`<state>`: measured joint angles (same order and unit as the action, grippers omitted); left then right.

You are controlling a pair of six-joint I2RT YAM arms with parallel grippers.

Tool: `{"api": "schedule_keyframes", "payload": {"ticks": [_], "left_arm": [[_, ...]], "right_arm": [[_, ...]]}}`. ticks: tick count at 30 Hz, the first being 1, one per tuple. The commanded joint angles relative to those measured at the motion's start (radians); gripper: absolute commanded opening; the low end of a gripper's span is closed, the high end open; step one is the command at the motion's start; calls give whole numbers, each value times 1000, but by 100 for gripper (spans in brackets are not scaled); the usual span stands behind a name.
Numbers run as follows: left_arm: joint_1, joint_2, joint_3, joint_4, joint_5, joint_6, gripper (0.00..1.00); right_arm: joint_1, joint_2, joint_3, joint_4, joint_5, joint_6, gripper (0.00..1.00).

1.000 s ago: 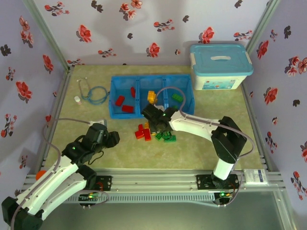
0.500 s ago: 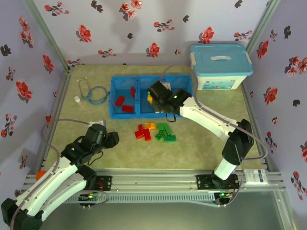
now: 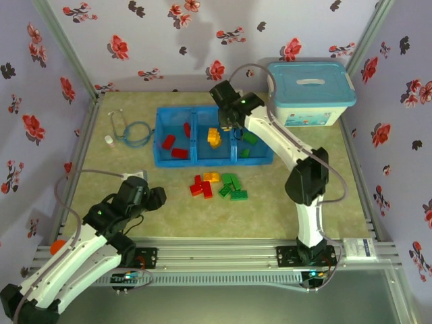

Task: Sort the legos into containers by color
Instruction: Place the lego in the container.

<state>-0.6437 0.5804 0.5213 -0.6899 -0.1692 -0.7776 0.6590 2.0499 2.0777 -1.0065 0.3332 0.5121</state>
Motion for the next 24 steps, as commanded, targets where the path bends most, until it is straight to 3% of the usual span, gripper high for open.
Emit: {"api": "schedule_keyframes", "payload": {"ticks": [1,8,12,17,24], "left_arm": [[-8,-9,2,-31,-23,-15,57],[-9,-6,15,-26,-23,-20,57],[-17,-5,21,-31,-21,-20,58],[-32,-4,12,-18,-18,-29,58],[-75,60,9,31,-12,-32,60]], "right_arm": [[-14,70,119,-87,-27,-34,4],[-16,180,255,-94,-125,-33,7],[-16,174,253,-79,-169,-34,27],[-16,119,175,-61,-179,-34,38],[-11,-8,7,26,-183,-12,39]]}}
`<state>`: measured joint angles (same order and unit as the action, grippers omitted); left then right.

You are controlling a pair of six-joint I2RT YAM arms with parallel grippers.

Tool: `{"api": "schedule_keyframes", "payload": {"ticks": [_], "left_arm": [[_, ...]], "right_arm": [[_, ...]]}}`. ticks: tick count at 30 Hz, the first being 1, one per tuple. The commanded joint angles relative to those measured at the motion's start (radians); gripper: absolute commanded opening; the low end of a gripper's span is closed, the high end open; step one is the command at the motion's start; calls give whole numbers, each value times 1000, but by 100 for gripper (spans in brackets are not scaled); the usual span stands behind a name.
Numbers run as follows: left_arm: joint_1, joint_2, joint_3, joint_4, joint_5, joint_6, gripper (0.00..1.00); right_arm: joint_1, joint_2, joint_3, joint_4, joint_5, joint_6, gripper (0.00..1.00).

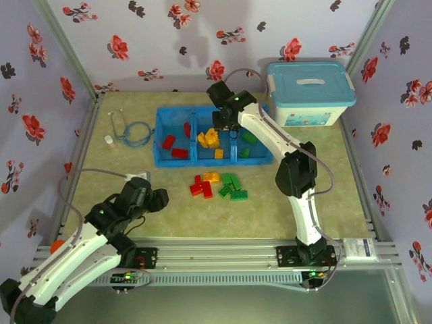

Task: Sort the legos into containers by color
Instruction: Place the lego in the container, then pick up the lego from the center of the table.

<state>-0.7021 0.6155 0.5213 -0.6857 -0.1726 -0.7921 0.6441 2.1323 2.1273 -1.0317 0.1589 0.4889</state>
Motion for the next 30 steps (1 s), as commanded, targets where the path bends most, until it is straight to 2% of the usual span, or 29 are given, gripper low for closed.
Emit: {"api": "schedule_keyframes", "payload": {"ticks": [1,8,16,21,30], "left_arm": [[-26,41,9,37,-6,-18,61],[-86,155,13,127,-1,-21,66],[-128,361,66,223,9,9,69],[-150,489,116,270,19,21,69],[-154,701,217,306,13,-44,72]], "right_arm": [[7,-110,-66,66,-8,13,40],[41,-231,-214,132,0,20,49],[78,-366,-408,201,14,39,60],[91,-471,-586,270,15,77,61],[97,-654,-916,404,21,168,63]]}}
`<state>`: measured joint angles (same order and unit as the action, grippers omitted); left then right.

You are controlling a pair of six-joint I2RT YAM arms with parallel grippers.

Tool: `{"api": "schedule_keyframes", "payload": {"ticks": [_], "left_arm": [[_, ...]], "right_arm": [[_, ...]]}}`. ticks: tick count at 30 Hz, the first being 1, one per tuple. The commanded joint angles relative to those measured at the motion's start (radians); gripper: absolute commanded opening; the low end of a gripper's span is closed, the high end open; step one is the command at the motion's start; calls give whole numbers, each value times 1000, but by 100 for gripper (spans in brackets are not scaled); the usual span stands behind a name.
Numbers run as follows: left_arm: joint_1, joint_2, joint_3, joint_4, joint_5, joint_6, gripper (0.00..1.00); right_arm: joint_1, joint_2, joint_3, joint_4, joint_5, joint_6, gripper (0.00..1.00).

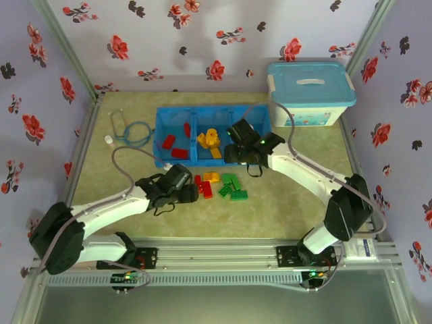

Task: Sort the legos into containers by color
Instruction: Pick up the lego from the center of the table.

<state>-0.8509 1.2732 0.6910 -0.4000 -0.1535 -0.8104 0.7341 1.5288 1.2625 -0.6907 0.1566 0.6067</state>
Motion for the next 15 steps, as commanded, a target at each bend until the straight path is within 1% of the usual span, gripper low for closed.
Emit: {"api": "schedule_keyframes", "payload": {"ticks": [1,7,15], "left_arm": [[-7,67,61,18,-7,-29,72],[-10,172,128,14,-10,-35,71],[-13,264,185,7,-19,-34,71]], "right_arm": [[7,-67,-77,74,22,56,63],[6,-158,-208,121,17,106,63],[18,-300,-456,206,19,207,63]]}}
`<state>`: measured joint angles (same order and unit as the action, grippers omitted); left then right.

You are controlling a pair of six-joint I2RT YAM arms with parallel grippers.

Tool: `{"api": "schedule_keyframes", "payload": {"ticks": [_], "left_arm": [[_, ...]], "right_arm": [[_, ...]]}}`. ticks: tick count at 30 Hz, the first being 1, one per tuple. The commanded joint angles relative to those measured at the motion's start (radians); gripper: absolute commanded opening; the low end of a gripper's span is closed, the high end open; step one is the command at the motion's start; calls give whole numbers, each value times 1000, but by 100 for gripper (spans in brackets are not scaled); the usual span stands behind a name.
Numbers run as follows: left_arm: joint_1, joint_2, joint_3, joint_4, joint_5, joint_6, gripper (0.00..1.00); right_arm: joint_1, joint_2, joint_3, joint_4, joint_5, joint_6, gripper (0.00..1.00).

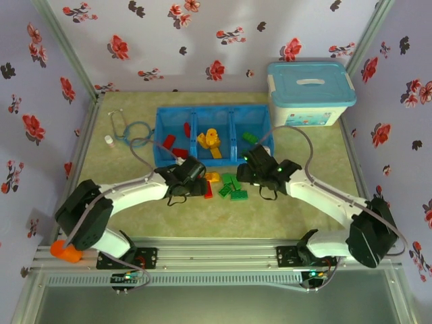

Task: Sort the legos into containers by color
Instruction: Pick up the lego from the center of the table.

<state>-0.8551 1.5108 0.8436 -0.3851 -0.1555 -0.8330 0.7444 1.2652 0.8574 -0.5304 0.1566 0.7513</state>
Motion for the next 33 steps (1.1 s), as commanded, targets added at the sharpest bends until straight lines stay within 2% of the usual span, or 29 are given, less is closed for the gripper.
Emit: {"api": "schedule_keyframes", "payload": {"ticks": [1,6,15,22,33], "left_arm": [[-9,35,37,-7,-18,-10,70],[-9,74,67,-24,-32,-7,67],[-9,87,38,-55,-63,-29,53],[-9,47,14,-69,-83,-24,35],[-7,-92,37,-149,-122,-5,35]], "right_arm": [[7,-51,-73,55,18,73,63],[9,-114,-149,61,21,100,62],[9,-168,-168,40,41,108,61],[9,-163,-168,49,34,117,60],[19,-164,-186,57,42,132,59]]}}
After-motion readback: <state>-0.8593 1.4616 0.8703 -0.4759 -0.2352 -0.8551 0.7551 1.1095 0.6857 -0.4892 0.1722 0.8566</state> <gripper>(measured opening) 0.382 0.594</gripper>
